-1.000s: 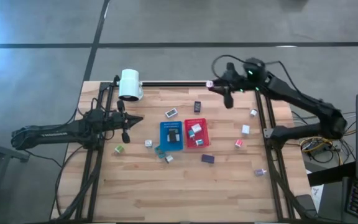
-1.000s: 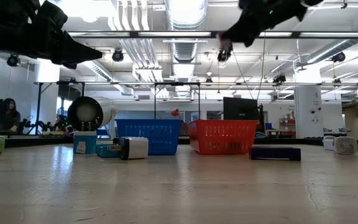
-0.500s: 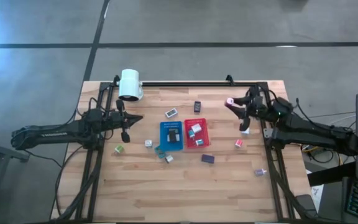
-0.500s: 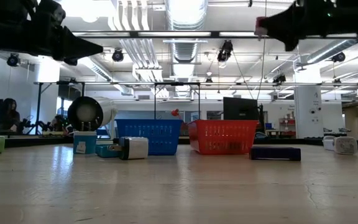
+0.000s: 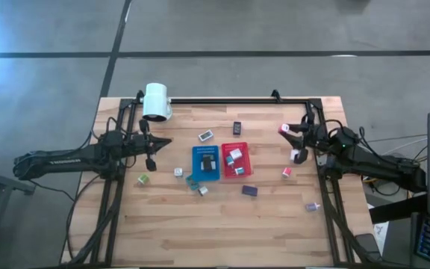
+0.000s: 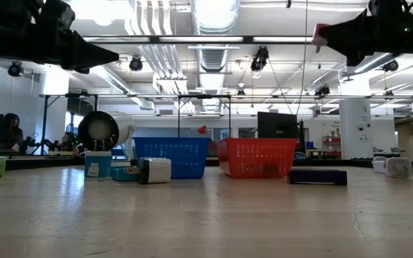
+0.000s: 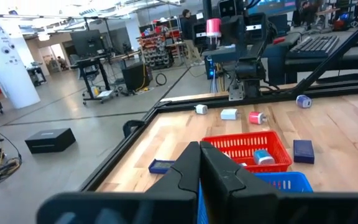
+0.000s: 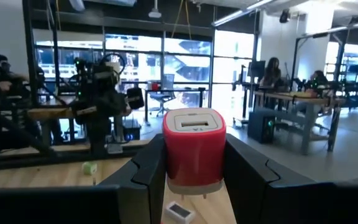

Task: Pick & Place Office items
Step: Put the top pink adaptor into the red bin

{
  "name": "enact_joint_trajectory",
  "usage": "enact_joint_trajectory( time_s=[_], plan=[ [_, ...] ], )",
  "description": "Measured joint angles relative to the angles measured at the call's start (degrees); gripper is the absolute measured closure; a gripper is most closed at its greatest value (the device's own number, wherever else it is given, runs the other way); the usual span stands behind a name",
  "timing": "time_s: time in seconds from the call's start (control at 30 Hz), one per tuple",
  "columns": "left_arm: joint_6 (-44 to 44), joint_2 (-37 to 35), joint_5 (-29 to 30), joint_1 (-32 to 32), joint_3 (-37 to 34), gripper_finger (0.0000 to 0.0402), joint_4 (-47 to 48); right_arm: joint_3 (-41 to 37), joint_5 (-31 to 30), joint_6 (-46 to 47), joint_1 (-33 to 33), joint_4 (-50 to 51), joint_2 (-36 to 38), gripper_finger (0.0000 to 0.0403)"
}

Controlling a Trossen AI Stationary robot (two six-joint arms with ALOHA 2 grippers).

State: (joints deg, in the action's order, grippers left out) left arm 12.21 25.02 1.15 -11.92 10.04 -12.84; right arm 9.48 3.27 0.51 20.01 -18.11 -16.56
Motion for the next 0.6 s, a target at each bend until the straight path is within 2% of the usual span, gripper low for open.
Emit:
enact_joint_trajectory(
  time_s=[0.3, 0.6],
  plan=[
    [2.53, 0.0, 0.0, 0.0, 0.0, 0.0388, -0.26, -2.91, 0.2, -0.87, 0.02, 1.21, 6.53, 0.0286],
    [1.07, 0.0, 0.0, 0.0, 0.48, 0.039, -2.89, -3.67, 0.2, -0.56, 0.07, 1.21, 5.66, 0.0282]
  ],
)
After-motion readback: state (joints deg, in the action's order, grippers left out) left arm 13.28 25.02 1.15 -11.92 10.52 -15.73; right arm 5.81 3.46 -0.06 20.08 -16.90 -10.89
